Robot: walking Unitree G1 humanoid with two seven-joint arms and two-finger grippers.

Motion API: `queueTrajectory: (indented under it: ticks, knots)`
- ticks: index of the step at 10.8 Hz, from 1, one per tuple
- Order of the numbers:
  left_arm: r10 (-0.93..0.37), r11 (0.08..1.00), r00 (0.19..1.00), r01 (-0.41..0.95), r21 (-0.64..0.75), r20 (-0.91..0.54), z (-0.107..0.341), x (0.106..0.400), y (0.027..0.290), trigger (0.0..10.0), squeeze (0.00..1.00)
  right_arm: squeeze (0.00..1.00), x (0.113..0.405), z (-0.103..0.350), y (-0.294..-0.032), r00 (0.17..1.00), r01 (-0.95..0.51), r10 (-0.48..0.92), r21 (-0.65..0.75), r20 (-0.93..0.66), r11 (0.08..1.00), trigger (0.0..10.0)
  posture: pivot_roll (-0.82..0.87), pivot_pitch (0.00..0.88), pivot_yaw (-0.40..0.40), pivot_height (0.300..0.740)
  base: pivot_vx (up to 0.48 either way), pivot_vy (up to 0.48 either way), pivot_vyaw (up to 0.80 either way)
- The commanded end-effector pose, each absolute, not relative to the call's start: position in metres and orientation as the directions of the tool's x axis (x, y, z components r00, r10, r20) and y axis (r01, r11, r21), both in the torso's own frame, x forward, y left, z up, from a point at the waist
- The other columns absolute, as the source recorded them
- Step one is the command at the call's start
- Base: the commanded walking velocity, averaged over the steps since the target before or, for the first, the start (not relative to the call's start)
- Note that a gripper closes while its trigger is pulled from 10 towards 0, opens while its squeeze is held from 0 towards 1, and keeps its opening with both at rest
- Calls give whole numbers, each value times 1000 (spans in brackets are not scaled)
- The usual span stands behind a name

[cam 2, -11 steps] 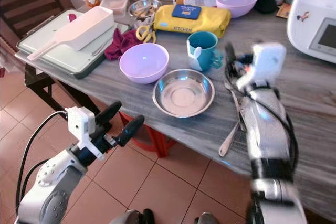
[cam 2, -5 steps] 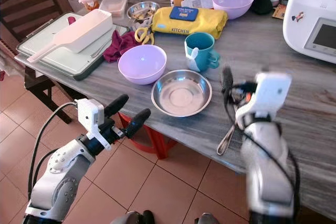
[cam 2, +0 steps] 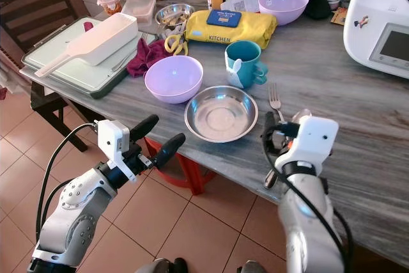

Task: Setting the table

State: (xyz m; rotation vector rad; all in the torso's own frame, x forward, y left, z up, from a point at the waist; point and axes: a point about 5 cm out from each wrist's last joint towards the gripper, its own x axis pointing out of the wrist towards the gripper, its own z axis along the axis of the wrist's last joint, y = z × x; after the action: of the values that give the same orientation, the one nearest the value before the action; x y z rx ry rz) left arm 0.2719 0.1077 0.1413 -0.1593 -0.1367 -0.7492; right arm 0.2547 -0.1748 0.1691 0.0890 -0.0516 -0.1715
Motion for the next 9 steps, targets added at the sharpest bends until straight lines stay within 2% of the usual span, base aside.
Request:
queueTrajectory:
  ticks: [1,5,9]
  knots:
    - [-664,729,730,680,-78,162,138,271,112,10000,0,0,251,172,-170,984,170,-175,117,36,978,10000,-114,120,135,740,0,0,0]
    - [-679,715,717,695,-80,159,137,271,111,10000,0,0,241,170,-171,958,287,-287,152,-23,946,10000,-117,125,145,740,0,0,0]
    - [-692,701,705,708,-85,155,135,270,108,10000,0,0,236,163,-180,944,329,-322,126,-70,936,10000,-129,129,145,740,0,0,0]
